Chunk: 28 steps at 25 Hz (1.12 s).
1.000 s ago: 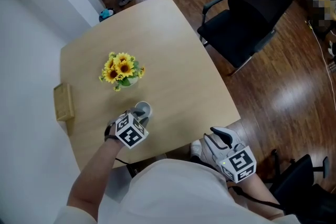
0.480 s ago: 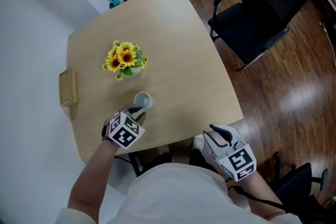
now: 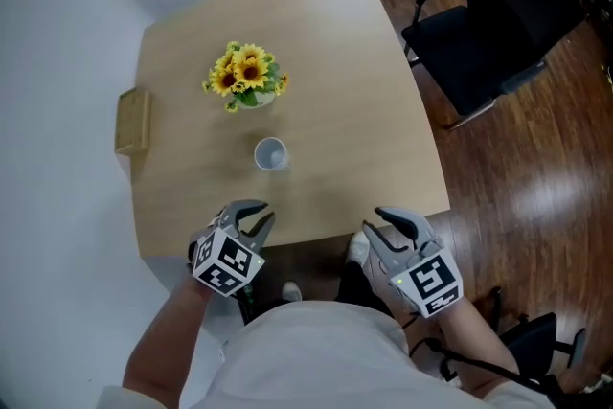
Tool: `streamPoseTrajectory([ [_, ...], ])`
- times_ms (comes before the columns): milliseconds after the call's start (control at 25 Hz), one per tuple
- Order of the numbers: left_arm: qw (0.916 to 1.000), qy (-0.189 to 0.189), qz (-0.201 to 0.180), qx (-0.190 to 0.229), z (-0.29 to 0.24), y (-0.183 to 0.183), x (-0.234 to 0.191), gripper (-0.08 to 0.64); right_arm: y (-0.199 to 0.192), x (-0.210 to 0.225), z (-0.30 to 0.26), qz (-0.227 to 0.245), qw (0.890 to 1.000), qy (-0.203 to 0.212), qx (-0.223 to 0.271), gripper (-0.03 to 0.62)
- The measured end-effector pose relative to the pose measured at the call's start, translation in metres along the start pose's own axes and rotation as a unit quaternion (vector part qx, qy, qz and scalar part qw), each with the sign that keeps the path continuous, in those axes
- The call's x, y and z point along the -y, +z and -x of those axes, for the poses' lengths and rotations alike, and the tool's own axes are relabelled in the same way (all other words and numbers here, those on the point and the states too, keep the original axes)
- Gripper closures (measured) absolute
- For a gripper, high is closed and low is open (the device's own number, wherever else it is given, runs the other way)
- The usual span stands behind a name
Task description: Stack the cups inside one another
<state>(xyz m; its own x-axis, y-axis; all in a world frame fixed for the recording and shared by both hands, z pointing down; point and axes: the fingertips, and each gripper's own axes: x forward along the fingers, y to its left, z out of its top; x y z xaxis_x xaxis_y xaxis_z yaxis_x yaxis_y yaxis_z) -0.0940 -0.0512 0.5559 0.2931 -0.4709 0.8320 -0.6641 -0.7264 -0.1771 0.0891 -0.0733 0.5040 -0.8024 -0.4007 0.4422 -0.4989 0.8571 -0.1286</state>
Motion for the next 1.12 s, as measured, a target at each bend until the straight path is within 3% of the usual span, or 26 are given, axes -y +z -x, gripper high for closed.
streamPoseTrajectory([
  [280,0.9947,0.012,0.034,0.097,0.075,-0.032,0.021,0.511,0.004,-0.062,0.000,0.006,1.000,-0.015,-0.002,0.479],
  [560,0.9752,0.028,0.086,0.202,0.177,-0.096,0.044,0.511,0.024,-0.171,0.003,0.022,0.998,-0.057,0.018,0.479],
  [720,0.9675,0.035,0.091,0.233,0.216,-0.140,0.055,0.513,0.012,-0.226,0.015,0.008,0.995,-0.099,0.020,0.479],
  [880,0.9541,0.030,0.127,0.270,0.245,-0.171,0.060,0.514,-0.004,-0.274,0.025,-0.013,0.993,-0.120,0.019,0.479],
  [1120,0.9424,0.018,0.150,0.298,0.272,-0.185,0.077,0.521,0.010,-0.312,0.045,0.016,0.992,-0.124,0.032,0.479],
])
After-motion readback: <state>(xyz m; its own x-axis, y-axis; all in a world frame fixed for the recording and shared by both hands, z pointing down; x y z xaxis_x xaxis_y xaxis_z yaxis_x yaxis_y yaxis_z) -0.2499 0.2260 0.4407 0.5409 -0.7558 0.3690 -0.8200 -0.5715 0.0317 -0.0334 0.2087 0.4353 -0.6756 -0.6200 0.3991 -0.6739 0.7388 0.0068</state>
